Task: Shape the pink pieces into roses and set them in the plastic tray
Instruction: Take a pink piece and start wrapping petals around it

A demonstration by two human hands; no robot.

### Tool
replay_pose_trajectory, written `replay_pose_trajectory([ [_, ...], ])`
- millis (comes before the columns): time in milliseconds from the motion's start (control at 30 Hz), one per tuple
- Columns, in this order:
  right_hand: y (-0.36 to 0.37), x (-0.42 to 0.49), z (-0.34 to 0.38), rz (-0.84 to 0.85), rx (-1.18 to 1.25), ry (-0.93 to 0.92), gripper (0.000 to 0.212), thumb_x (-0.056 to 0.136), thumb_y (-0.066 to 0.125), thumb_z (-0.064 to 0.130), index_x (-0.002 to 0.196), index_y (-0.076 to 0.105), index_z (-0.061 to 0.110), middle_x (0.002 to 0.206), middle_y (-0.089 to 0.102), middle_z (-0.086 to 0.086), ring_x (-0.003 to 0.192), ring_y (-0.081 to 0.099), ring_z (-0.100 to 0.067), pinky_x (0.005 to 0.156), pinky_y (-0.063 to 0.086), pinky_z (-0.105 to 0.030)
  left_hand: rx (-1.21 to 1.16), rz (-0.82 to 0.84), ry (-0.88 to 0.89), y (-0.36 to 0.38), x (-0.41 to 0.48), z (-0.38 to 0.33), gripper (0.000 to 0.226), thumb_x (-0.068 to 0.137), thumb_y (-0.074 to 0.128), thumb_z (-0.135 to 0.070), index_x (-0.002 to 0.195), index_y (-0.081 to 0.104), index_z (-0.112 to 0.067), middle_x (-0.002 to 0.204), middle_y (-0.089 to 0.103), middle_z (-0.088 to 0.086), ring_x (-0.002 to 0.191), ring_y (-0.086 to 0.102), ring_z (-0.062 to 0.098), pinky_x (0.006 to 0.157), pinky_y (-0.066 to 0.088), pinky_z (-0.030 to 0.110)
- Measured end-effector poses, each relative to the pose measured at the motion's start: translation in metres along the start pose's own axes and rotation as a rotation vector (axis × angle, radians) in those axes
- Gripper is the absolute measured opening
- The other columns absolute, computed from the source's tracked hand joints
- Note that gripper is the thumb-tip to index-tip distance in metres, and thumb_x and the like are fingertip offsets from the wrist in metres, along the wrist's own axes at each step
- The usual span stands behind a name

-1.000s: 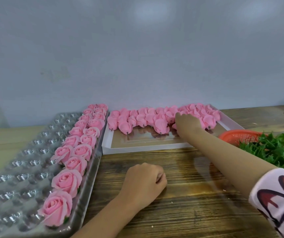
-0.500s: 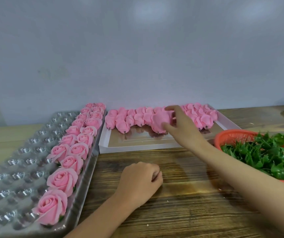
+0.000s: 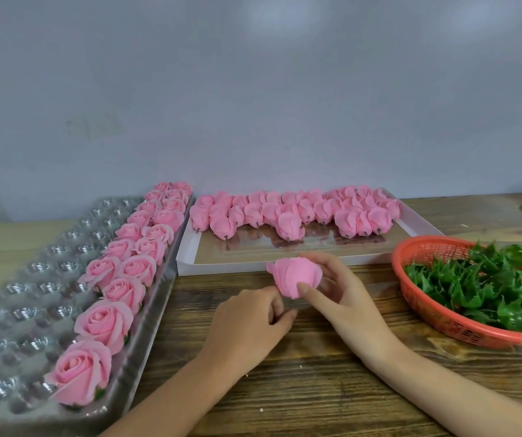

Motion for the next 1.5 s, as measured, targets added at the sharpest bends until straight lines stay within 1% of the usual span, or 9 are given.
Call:
replay_pose_trajectory([
  [200, 0.000, -0.001, 0.000, 0.047, -0.028, -0.027, 0.040, 0.085, 0.073, 0.002, 0.118, 0.059, 0.020, 0.108, 0.073, 0.000, 0.101, 0.069, -0.017, 0.082, 0.055, -0.029, -0.062, 0.008, 0.016, 0.001, 0.000, 0.001, 0.016, 0.084, 0.059, -0.054, 0.090, 0.051, -0.042, 0.058, 0.050, -0.017, 0.056, 0.050, -0.004, 0.049, 0.028, 0.011],
  [367, 0.004, -0.001, 0.000, 0.116, -0.033, -0.026, 0.037, 0.083, 0.075, -0.001, 0.113, 0.061, 0.016, 0.106, 0.074, -0.002, 0.097, 0.071, -0.015, 0.084, 0.056, -0.029, -0.161, 0.016, -0.051, 0.001, 0.001, 0.002, 0.035, 0.081, 0.062, -0.053, 0.112, 0.058, -0.038, 0.080, 0.062, -0.021, 0.072, 0.057, -0.004, 0.056, 0.038, 0.010],
  [467, 0.005, -0.002, 0.001, 0.141, -0.049, -0.042, 0.038, 0.082, 0.075, -0.003, 0.114, 0.061, 0.012, 0.109, 0.073, -0.001, 0.100, 0.071, -0.017, 0.086, 0.054, -0.025, -0.181, 0.027, -0.103, 0.005, 0.001, 0.002, 0.035, 0.077, 0.063, -0.050, 0.109, 0.060, -0.037, 0.086, 0.066, -0.017, 0.079, 0.060, 0.000, 0.067, 0.053, 0.024],
  [667, 0.006, -0.004, 0.003, 0.145, -0.014, -0.050, 0.038, 0.080, 0.077, -0.003, 0.112, 0.061, 0.009, 0.107, 0.071, -0.004, 0.101, 0.071, -0.020, 0.090, 0.054, -0.028, -0.292, 0.049, -0.199, 0.011, 0.007, 0.005, 0.035, 0.076, 0.072, -0.035, 0.106, 0.059, -0.024, 0.082, 0.055, -0.019, 0.094, 0.060, 0.008, 0.083, 0.051, 0.033],
  [767, 0.006, -0.004, 0.005, 0.125, -0.107, -0.072, 0.038, 0.078, 0.080, 0.002, 0.110, 0.062, 0.013, 0.102, 0.072, 0.000, 0.095, 0.069, -0.017, 0.085, 0.055, -0.031, -0.291, 0.004, -0.156, 0.008, 0.005, 0.003, 0.030, 0.070, 0.067, -0.043, 0.098, 0.060, -0.034, 0.086, 0.064, -0.017, 0.084, 0.060, -0.001, 0.075, 0.054, 0.030],
  [900, 0.007, -0.003, 0.004, 0.119, -0.124, -0.070, 0.038, 0.077, 0.082, 0.007, 0.106, 0.061, 0.018, 0.097, 0.071, 0.003, 0.085, 0.068, -0.016, 0.078, 0.053, -0.032, -0.322, 0.024, -0.131, 0.005, 0.005, -0.002, 0.023, 0.076, 0.067, -0.041, 0.098, 0.064, -0.034, 0.087, 0.068, -0.016, 0.083, 0.062, -0.001, 0.075, 0.055, 0.032],
  [1133, 0.008, -0.004, 0.003, 0.120, -0.095, -0.132, 0.041, 0.072, 0.080, 0.027, 0.107, 0.059, 0.024, 0.090, 0.067, -0.002, 0.083, 0.066, -0.019, 0.087, 0.054, -0.036, -0.284, 0.004, -0.144, 0.003, 0.008, -0.002, 0.005, 0.081, 0.067, -0.029, 0.078, 0.063, -0.028, 0.072, 0.064, -0.008, 0.070, 0.061, 0.006, 0.067, 0.054, 0.032],
  [1300, 0.007, -0.003, 0.003, 0.140, -0.047, -0.139, 0.039, 0.077, 0.080, 0.015, 0.110, 0.059, 0.019, 0.086, 0.066, -0.002, 0.082, 0.065, -0.018, 0.088, 0.054, -0.038, -0.355, -0.003, -0.148, 0.002, 0.009, -0.002, 0.015, 0.078, 0.069, -0.027, 0.070, 0.058, -0.031, 0.067, 0.062, -0.010, 0.068, 0.060, 0.006, 0.063, 0.051, 0.029],
  [1500, 0.006, -0.002, 0.001, 0.151, -0.059, -0.128, 0.039, 0.083, 0.073, -0.002, 0.113, 0.057, 0.018, 0.093, 0.066, 0.002, 0.087, 0.066, -0.017, 0.089, 0.052, -0.029, -0.526, 0.006, -0.127, 0.000, 0.004, -0.001, 0.017, 0.073, 0.075, -0.024, 0.086, 0.066, -0.029, 0.078, 0.069, -0.011, 0.076, 0.064, 0.003, 0.071, 0.055, 0.033],
])
Point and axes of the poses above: each hand's wrist, its own x-axis towards the middle knuckle, its own y-axis out of the palm, z = x × y, the point moved 2 cm from there along x, towards the middle knuckle
